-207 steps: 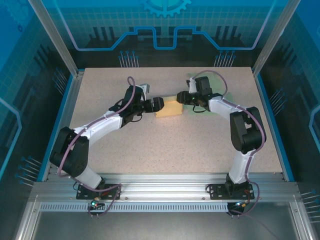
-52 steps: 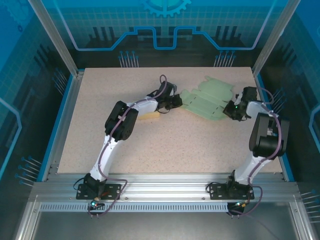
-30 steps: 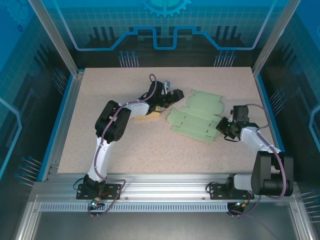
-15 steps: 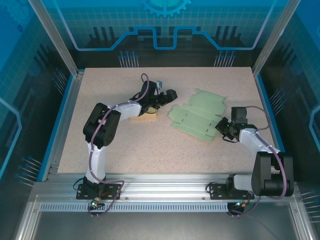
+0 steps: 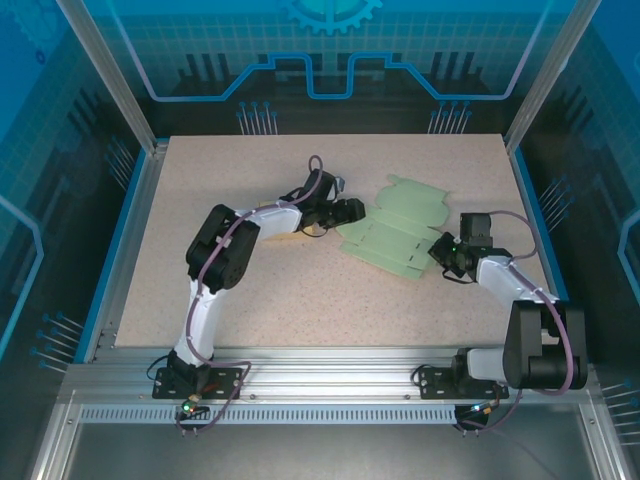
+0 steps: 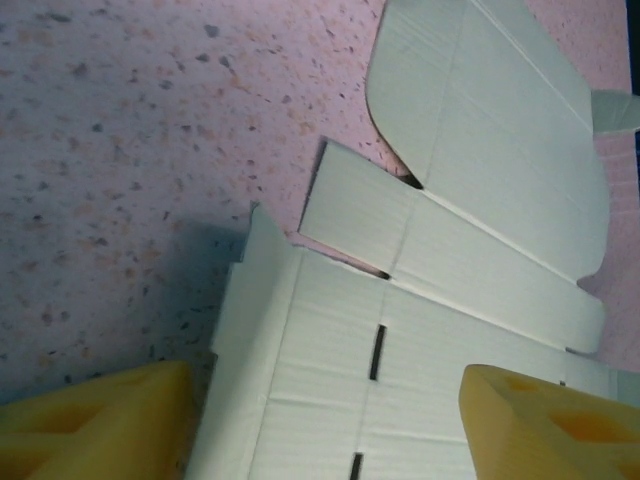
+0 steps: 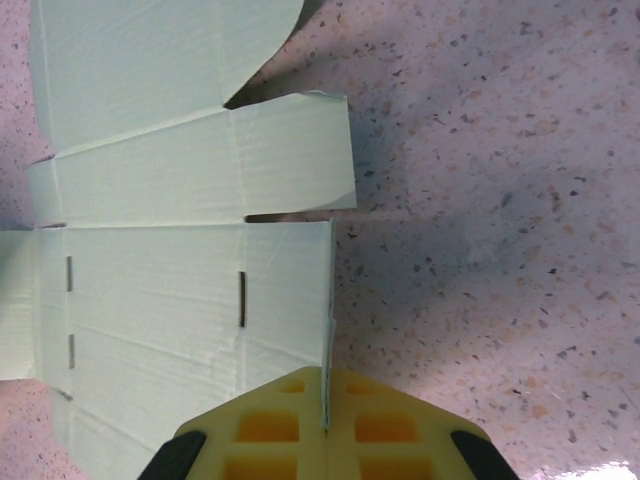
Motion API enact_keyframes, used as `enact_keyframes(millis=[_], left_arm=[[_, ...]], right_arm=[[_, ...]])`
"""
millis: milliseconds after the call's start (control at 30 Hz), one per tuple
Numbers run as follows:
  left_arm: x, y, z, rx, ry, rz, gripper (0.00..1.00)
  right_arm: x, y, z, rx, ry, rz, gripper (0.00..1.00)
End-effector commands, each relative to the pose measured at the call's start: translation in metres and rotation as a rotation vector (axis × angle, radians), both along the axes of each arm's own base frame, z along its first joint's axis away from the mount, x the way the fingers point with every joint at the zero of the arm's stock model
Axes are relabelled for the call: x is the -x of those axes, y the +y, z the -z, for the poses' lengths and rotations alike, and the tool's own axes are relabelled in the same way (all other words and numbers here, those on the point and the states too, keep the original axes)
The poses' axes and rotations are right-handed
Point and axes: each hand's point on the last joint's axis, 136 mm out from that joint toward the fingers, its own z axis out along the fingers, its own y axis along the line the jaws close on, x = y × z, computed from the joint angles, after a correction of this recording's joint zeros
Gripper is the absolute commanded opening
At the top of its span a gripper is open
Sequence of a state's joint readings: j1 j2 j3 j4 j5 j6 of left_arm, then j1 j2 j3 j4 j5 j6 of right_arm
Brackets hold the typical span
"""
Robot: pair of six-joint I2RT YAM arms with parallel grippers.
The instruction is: Fold the paper box
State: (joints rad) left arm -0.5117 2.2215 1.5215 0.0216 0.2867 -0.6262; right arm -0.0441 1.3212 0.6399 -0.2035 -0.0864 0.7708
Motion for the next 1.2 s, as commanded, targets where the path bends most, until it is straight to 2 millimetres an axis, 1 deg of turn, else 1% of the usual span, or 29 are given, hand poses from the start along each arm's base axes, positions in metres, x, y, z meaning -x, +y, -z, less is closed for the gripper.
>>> enact_keyframes(millis=[0, 100, 133, 200, 267, 333, 400, 467, 500, 533, 567, 600, 667, 733, 833, 933, 1033, 1067, 1133, 1167], left_arm=[[0.006, -0.007, 0.012, 0.017, 0.048, 0.041, 0.59], [0.005, -0.008, 0.003, 0.038, 0.020, 0.047, 0.28], [0.004, -0.007, -0.004, 0.034, 0.002, 0.056, 0.21], [0.000, -0.007, -0.017, 0.015, -0.043, 0.086, 0.12], [-0.005, -0.006, -0.032, -0.016, -0.102, 0.135, 0.10], [-0.007, -0.008, -0.054, -0.052, -0.187, 0.225, 0.07], [-0.006, -0.010, -0.081, -0.094, -0.294, 0.337, 0.07], [0.000, -0.009, -0.105, -0.154, -0.422, 0.463, 0.06], [0.006, -0.010, -0.120, -0.174, -0.500, 0.535, 0.03], [0.010, -0.007, -0.133, -0.201, -0.568, 0.580, 0.00], [0.015, -0.007, -0.144, -0.222, -0.626, 0.625, 0.00], [0.020, -0.004, -0.155, -0.243, -0.678, 0.667, 0.00], [0.030, -0.001, -0.177, -0.264, -0.767, 0.745, 0.00], [0.047, -0.001, -0.200, -0.254, -0.857, 0.840, 0.00], [0.064, -0.001, -0.236, -0.223, -0.992, 0.907, 0.00], [0.077, -0.003, -0.264, -0.190, -1.099, 0.948, 0.00], [0.090, -0.004, -0.281, -0.151, -1.155, 0.992, 0.00], [0.095, -0.004, -0.284, -0.140, -1.166, 1.004, 0.00], [0.103, -0.004, -0.289, -0.124, -1.183, 1.026, 0.00], [0.106, -0.004, -0.290, -0.119, -1.193, 1.033, 0.00]], right_arm=[[-0.006, 0.008, 0.002, -0.025, -0.005, -0.010, 0.00], [-0.006, 0.011, 0.006, -0.031, 0.005, -0.019, 0.00], [-0.005, 0.012, 0.008, -0.030, 0.010, -0.023, 0.00], [-0.005, 0.013, 0.009, -0.031, 0.009, -0.035, 0.00], [-0.004, 0.016, 0.008, -0.032, 0.011, -0.066, 0.02], [-0.005, 0.019, 0.002, -0.014, 0.010, -0.111, 0.18], [-0.005, 0.019, -0.008, 0.023, 0.004, -0.168, 0.34], [-0.006, 0.020, -0.026, 0.073, -0.008, -0.242, 0.44], [-0.007, 0.021, -0.039, 0.101, -0.027, -0.288, 0.49], [-0.009, 0.022, -0.055, 0.137, -0.056, -0.335, 0.51], [-0.006, 0.023, -0.064, 0.166, -0.067, -0.371, 0.53], [-0.013, 0.025, -0.091, 0.207, -0.130, -0.409, 0.55], [-0.014, 0.030, -0.131, 0.261, -0.233, -0.482, 0.58], [-0.015, 0.044, -0.178, 0.288, -0.385, -0.584, 0.62], [-0.013, 0.074, -0.234, 0.326, -0.590, -0.778, 0.60], [-0.013, 0.104, -0.269, 0.367, -0.710, -0.946, 0.59], [-0.009, 0.136, -0.295, 0.385, -0.791, -1.103, 0.58], [-0.008, 0.143, -0.302, 0.396, -0.811, -1.141, 0.58], [-0.007, 0.160, -0.308, 0.403, -0.822, -1.228, 0.57], [-0.006, 0.165, -0.310, 0.401, -0.822, -1.262, 0.57]])
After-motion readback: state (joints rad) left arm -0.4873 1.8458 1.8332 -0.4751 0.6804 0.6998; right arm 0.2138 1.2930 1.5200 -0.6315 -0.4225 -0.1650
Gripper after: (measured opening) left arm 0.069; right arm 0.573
